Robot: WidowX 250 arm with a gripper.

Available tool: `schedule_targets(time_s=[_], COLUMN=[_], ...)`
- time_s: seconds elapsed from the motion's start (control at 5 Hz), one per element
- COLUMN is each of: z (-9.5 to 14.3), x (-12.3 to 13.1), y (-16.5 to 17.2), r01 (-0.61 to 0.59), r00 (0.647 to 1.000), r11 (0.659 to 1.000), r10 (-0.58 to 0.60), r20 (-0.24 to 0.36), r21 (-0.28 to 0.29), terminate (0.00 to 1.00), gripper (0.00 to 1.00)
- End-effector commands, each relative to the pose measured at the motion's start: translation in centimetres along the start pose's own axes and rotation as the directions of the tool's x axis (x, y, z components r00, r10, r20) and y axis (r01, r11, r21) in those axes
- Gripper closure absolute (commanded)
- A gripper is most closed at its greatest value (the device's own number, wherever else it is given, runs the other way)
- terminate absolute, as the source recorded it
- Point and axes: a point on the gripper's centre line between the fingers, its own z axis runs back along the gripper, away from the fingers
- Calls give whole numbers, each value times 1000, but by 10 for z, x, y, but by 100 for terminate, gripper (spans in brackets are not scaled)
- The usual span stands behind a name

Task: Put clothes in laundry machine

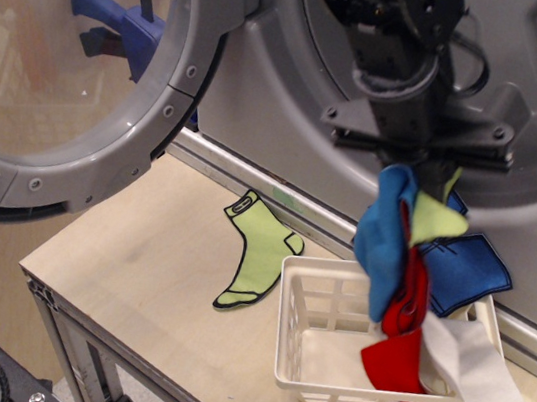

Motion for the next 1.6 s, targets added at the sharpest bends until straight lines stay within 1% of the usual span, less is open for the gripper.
schedule_targets(time_s=[0.0,0.2,0.4,0.6,0.8,1.0,1.2,1.4], z=[21,17,20,15,5,-9,-20,-21], x=[51,71,93,114,132,142,148,151], y=[-12,-16,-22,-24,-22,-23,-24,-21], r01=[11,29,29,15,-16,-17,-15,-61], r00=[971,937,904,871,832,829,824,839], r11=[998,999,999,999,1000,1000,1000,998], r10=[4,-13,-7,2,18,15,1,53], r20=[239,349,427,491,554,559,567,541], r21=[-62,-42,-45,-32,-8,-2,21,-4], terminate=[0,0,0,0,0,0,0,0], gripper=[100,100,100,100,100,100,100,0])
